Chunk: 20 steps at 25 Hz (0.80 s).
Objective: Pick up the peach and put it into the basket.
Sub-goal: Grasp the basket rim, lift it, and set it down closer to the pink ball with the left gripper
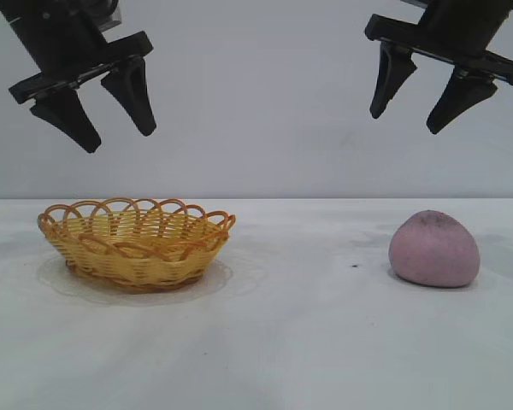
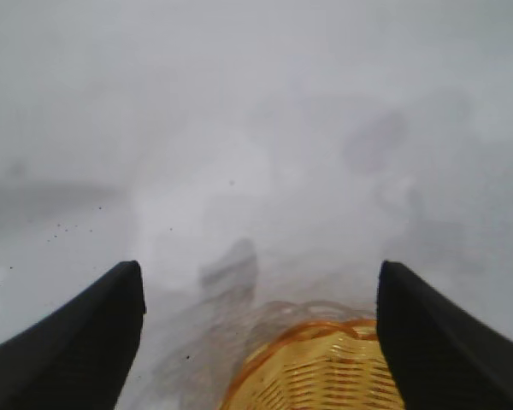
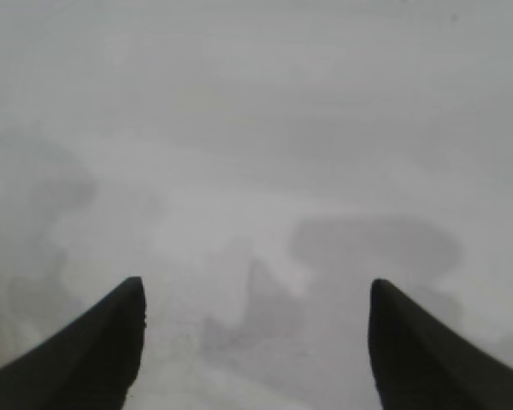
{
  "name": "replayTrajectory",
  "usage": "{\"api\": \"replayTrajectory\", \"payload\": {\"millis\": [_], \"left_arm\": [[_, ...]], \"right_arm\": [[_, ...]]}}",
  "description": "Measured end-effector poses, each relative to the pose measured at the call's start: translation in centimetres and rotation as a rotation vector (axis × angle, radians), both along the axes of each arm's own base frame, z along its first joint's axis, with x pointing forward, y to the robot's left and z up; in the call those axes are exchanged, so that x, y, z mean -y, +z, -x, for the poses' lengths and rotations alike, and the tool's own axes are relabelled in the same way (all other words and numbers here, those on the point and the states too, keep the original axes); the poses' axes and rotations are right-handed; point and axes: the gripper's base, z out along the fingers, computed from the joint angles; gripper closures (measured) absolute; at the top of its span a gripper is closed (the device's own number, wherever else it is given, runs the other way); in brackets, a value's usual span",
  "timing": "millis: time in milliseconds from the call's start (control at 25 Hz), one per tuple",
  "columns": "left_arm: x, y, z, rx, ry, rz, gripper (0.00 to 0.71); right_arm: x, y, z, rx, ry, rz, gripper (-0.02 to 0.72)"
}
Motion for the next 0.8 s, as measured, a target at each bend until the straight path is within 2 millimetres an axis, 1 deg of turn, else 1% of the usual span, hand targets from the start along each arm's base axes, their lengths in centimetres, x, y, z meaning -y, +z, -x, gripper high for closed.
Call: {"api": "replayTrajectory", "payload": {"millis": [400,520,720,760,800], "left_arm": [[0.0,0.0,0.0,0.000,-0.005,-0.010,0.176],[-0.3,0.4,0.1,-0.017,-0.068,-0.080,0.176],[-0.8,1.9,0.4,-0.085,-0.179,-0.200,0.176],[-0.8,2.1,0.6,-0.106,-0.192,-0.206,0.219],[-0.9,2.1,0.7,-0.133,-0.207,-0.214,0.243]], "right_arm": [[0.0,0.0,0.1,-0.009,0.004,0.000,0.232],[0.0,0.0,0.1,-0.010,0.005,0.000,0.232],[0.0,0.0,0.1,-0.010,0.005,0.000,0.232],[0.0,0.0,0.1,-0.010,0.005,0.000,0.232],[0.0,0.0,0.1,-0.010,0.005,0.000,0.232]]}}
